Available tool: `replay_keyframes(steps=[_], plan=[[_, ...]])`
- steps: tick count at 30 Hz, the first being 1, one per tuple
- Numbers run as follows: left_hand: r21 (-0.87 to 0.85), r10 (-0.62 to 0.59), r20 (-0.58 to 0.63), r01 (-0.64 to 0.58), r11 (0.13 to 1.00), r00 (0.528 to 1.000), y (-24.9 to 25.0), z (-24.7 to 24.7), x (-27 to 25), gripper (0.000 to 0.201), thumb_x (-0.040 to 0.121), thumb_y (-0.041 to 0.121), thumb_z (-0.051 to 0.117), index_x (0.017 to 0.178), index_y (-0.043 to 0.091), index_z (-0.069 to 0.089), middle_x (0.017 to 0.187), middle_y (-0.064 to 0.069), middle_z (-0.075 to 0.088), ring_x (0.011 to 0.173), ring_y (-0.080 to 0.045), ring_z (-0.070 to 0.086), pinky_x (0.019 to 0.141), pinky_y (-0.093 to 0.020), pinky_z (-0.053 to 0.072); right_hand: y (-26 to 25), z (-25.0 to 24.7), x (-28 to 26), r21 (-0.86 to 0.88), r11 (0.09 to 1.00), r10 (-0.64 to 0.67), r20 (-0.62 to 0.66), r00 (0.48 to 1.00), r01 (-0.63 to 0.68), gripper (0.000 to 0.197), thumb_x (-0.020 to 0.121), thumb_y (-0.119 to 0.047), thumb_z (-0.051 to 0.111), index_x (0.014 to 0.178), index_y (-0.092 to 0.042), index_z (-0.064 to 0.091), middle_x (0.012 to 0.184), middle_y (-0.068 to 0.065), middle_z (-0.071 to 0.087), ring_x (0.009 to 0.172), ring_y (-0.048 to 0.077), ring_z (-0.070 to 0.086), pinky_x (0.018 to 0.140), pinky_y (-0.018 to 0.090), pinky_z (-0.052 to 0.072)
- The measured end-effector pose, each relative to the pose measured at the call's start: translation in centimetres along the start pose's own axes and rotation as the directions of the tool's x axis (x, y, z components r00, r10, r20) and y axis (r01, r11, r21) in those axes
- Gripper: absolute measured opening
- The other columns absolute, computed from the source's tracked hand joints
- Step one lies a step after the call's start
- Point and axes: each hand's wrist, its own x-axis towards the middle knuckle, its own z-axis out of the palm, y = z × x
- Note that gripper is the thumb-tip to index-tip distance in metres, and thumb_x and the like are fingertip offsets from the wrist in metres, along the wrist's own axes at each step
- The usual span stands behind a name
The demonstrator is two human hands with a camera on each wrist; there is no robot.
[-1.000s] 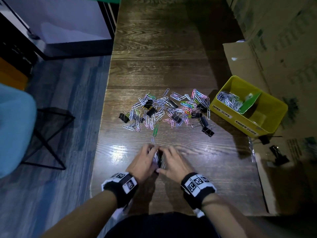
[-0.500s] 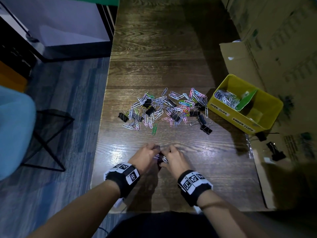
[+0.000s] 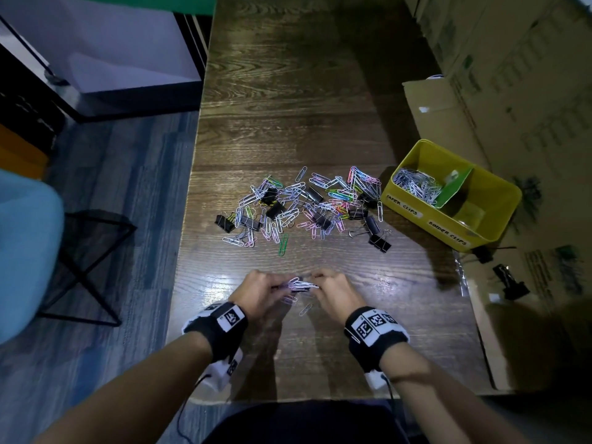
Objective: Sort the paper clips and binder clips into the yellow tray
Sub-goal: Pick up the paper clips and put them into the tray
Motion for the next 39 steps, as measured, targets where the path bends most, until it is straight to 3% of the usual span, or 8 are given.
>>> replay_keyframes(steps=[6,11,16,23,27,30,33,39], plan=[[-0.389,-0.233,0.126,0.264,0.883,0.964,0.6,-1.5,2.1,0.016,0.074,0.015,0.076,0.09,0.02,0.074,0.083,0.007,0.074,0.074,-0.01,0.068,0.072,-0.025,0.054,1.2,-2.5,-0.8,0.149,0.989,0.0,-0.099,0.995,0.015,0.026,0.093,-0.013,0.055,0.117,-0.011,0.066,0.125,-0.002,0.062,0.112,0.017,0.056,0.1,0.019,0.033],[-0.59,-0.21,0.132,0.247,0.769,0.969,3.2,-3.8,5.0,0.018,0.069,0.013,0.077,0.085,0.008,0.074,0.082,-0.014,0.073,0.077,-0.032,0.068,0.078,-0.037,0.056,3.0,-5.5,-1.3,0.367,0.929,0.13,-0.188,0.973,-0.054,0.025,0.09,-0.018,0.061,0.113,-0.009,0.067,0.121,-0.003,0.063,0.109,0.015,0.058,0.102,0.03,0.044],[-0.673,-0.112,0.062,0.124,0.729,0.992,9.0,-5.3,10.1,0.022,0.068,0.012,0.075,0.088,0.005,0.072,0.086,-0.025,0.07,0.078,-0.029,0.066,0.084,-0.044,0.054,4.0,-10.6,-2.3,0.54,0.842,0.237,-0.371,0.898,0.001,0.02,0.088,-0.015,0.064,0.105,-0.007,0.07,0.1,-0.002,0.07,0.078,0.001,0.064,0.066,0.01,0.05],[-0.805,-0.053,-0.024,0.012,0.593,0.998,17.4,-3.7,19.9,0.015,0.077,-0.007,0.066,0.085,0.005,0.068,0.067,-0.004,0.072,0.062,-0.014,0.066,0.068,-0.024,0.057,7.0,-18.7,-0.7,0.701,0.711,0.489,-0.548,0.678,0.054,0.017,0.084,-0.025,0.07,0.07,-0.035,0.072,0.068,-0.006,0.072,0.073,0.014,0.071,0.078,0.04,0.057],[-0.689,-0.067,0.028,0.068,0.722,0.997,19.5,-1.1,24.7,0.013,0.077,-0.005,0.069,0.083,0.005,0.066,0.067,-0.007,0.068,0.06,-0.013,0.064,0.067,-0.03,0.058,8.7,-21.9,1.5,0.687,0.721,0.579,-0.525,0.624,-0.091,0.009,0.085,-0.021,0.067,0.082,-0.022,0.076,0.083,0.005,0.074,0.084,0.018,0.068,0.087,0.034,0.054],[-0.25,0.017,0.127,0.015,0.968,0.992,19.7,-0.2,26.8,0.011,0.075,0.014,0.076,0.084,0.015,0.069,0.076,-0.005,0.068,0.07,-0.013,0.06,0.072,-0.032,0.052,9.3,-23.2,3.1,0.599,0.757,0.602,-0.485,0.634,-0.261,0.021,0.089,-0.014,0.061,0.108,-0.012,0.07,0.111,0.012,0.066,0.108,0.019,0.053,0.093,0.024,0.041],[0.053,0.017,0.29,-0.034,0.998,0.957,20.5,-0.4,27.7,0.019,0.078,0.025,0.073,0.095,0.018,0.07,0.09,-0.003,0.07,0.083,-0.017,0.062,0.075,-0.027,0.046,9.8,-24.0,3.9,0.539,0.749,0.632,-0.404,0.661,-0.386,0.029,0.09,-0.01,0.057,0.119,-0.009,0.061,0.128,0.014,0.051,0.109,0.019,0.048,0.094,0.026,0.04],[-0.173,-0.006,0.257,0.052,0.984,0.967,19.6,-1.8,26.6,0.039,0.083,0.021,0.069,0.12,0.013,0.061,0.11,-0.004,0.069,0.099,-0.014,0.063,0.096,-0.032,0.048,10.2,-23.0,4.1,0.326,0.843,0.529,-0.362,0.767,-0.427,0.036,0.088,-0.007,0.056,0.124,-0.009,0.058,0.124,0.019,0.057,0.118,0.032,0.051,0.101,0.037,0.042]])
